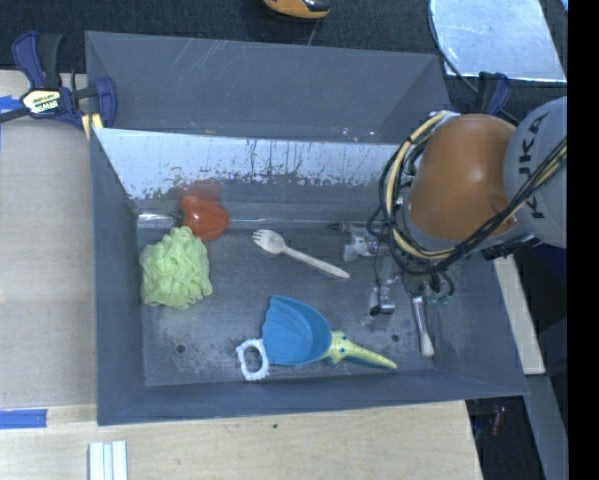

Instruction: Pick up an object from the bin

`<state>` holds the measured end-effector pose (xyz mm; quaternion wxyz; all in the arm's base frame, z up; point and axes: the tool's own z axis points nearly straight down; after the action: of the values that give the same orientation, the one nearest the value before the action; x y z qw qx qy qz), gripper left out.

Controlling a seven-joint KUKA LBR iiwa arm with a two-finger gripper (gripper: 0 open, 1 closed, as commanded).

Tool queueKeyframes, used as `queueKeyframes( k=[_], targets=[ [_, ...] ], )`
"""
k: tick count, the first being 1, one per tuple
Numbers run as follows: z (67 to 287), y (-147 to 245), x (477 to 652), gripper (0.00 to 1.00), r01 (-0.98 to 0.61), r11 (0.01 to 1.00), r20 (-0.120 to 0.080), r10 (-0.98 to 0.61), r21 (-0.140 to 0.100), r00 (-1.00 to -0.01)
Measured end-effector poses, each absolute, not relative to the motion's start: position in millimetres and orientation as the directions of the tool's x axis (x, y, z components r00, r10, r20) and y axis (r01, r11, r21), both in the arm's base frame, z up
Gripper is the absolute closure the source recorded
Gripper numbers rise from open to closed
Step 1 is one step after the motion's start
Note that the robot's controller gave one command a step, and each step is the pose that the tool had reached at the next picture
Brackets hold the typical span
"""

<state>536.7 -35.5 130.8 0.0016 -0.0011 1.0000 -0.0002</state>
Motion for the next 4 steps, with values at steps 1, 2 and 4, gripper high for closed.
queueKeyframes(
  k=[1,2,4],
  targets=[
    [130.8,-35.5,536.7,0.00,-0.002,1.000,-0.003,-0.002,0.000,-1.000],
    [117.4,-28.1,537.3,0.00,-0.085,0.996,-0.005,-0.085,-0.001,-0.996],
    [73.2,23.9,538.4,0.00,-0.020,1.000,-0.010,-0.020,-0.003,-1.000]
  ],
)
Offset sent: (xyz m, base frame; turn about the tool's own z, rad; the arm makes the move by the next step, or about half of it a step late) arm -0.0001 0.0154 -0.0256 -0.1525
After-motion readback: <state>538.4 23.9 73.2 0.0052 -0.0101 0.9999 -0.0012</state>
